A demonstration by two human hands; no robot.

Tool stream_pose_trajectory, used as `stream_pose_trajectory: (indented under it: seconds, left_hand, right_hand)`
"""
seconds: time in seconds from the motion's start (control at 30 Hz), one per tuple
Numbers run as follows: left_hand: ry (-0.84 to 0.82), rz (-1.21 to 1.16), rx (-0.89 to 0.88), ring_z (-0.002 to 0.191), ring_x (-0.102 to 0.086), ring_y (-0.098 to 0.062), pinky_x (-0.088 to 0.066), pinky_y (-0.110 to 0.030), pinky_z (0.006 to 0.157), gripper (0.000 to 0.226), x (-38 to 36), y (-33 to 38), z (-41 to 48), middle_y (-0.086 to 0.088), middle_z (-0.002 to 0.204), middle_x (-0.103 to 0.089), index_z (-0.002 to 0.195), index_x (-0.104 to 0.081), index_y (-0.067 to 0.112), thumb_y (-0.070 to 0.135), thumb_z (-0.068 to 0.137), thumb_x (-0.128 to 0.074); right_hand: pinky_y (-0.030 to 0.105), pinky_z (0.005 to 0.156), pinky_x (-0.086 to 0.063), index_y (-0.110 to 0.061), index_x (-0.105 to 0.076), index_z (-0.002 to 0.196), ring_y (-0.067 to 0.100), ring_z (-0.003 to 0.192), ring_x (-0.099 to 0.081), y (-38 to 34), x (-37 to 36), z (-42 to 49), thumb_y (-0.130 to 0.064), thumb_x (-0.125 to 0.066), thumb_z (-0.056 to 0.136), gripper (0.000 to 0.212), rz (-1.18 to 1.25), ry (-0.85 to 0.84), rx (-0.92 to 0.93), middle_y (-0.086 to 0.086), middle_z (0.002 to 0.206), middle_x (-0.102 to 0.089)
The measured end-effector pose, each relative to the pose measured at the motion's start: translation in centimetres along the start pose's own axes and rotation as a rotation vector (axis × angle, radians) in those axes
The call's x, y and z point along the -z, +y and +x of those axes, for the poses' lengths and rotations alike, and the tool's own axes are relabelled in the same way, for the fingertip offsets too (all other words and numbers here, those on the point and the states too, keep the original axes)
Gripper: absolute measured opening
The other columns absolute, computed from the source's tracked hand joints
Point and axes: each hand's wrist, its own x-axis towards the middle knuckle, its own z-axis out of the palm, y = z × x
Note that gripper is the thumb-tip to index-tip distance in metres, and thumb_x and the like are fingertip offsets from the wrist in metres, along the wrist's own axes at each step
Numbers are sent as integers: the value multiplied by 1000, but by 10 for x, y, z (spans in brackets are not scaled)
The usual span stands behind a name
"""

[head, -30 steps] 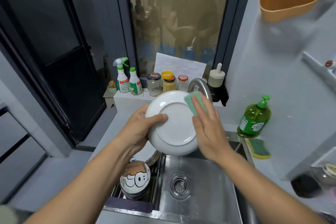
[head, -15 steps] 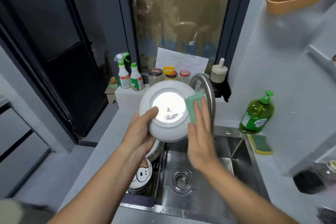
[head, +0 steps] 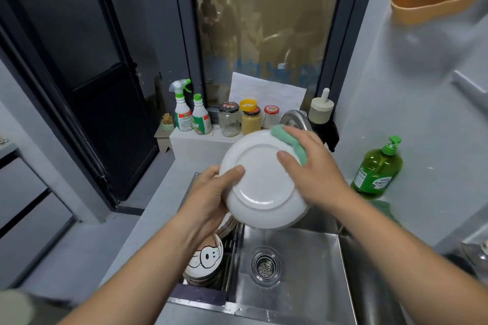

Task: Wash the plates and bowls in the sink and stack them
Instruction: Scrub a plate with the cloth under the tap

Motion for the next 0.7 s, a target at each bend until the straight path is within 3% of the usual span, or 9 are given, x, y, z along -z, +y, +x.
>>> stream_pose_trajectory:
  seconds: [0.1, 0.17, 0.27, 0.37, 0.43, 0.5, 0.6, 0.7]
  left_hand:
    - [-126, 186, 35, 84, -73, -30, -62, -36, 67, 58, 3, 13, 4, -21, 109, -75, 122, -60, 4, 15, 69, -81]
    - [-204, 205, 25, 84, -74, -28, -62, -34, 67, 53, -1, 23, 6, -15, 103, -76, 121, -62, 6, 12, 71, -78]
    - [-177, 156, -54, 92, -72, -29, -63, -34, 76, 56, -6, 28, 13, -19, 109, -75, 127, -63, 2, 13, 73, -77]
    - [-38, 96, -52, 94, -73, -31, -62, -37, 79, 66, -7, 18, 14, -21, 114, -74, 131, -59, -2, 13, 70, -81]
    - [55, -6, -24, 95, -74, -31, -60, -42, 86, 58, -5, 11, 13, -21, 115, -74, 128, -59, 0, 11, 76, -81]
    - [102, -130, 18, 95, -76, -28, -57, -45, 91, 35, -5, 8, 11, -18, 108, -77, 124, -63, 3, 11, 90, -69]
    - [106, -251, 101, 107, -73, -30, -55, -46, 95, 35, -9, 5, 6, -19, 114, -76, 130, -62, 2, 17, 98, -60]
    - [111, -298, 133, 87, -78, -25, -56, -45, 84, 27, -17, 5, 1, -16, 100, -79, 122, -65, 2, 14, 99, -60]
  right_hand:
    - [26, 105, -38, -32, -53, 140, 7, 122, -49, -15, 23, 16, -30, -68, 92, 51, -139, -257, 114, -12, 131, -52]
    - [29, 105, -41, -33, -56, 138, 8, 121, -53, -22, 30, 27, -32, -70, 89, 51, -158, -318, 169, -12, 131, -56]
    - [35, 109, -40, -29, -55, 139, 10, 128, -49, -15, 21, 26, -33, -67, 92, 49, -158, -168, 189, -8, 137, -54]
    - [41, 119, -27, -20, -46, 148, 16, 145, -32, 5, 0, 1, -46, -45, 96, 58, -211, 3, 201, -1, 155, -39]
    - [44, 124, -16, -17, -33, 155, 18, 153, -13, 13, -18, -25, -46, -36, 98, 64, -234, 37, 207, 1, 165, -21]
    - [50, 125, -9, -16, -24, 158, 24, 156, 2, 15, -40, -53, -39, -37, 99, 65, -301, 25, 281, 2, 169, -6]
    - [59, 122, -11, -15, -23, 158, 30, 155, 4, 25, -57, -72, -34, -38, 100, 63, -380, 5, 411, 4, 169, -4]
    - [56, 123, -12, -18, -20, 159, 21, 156, 4, 37, -41, -36, -34, -28, 104, 58, -253, 59, 301, -1, 169, -5]
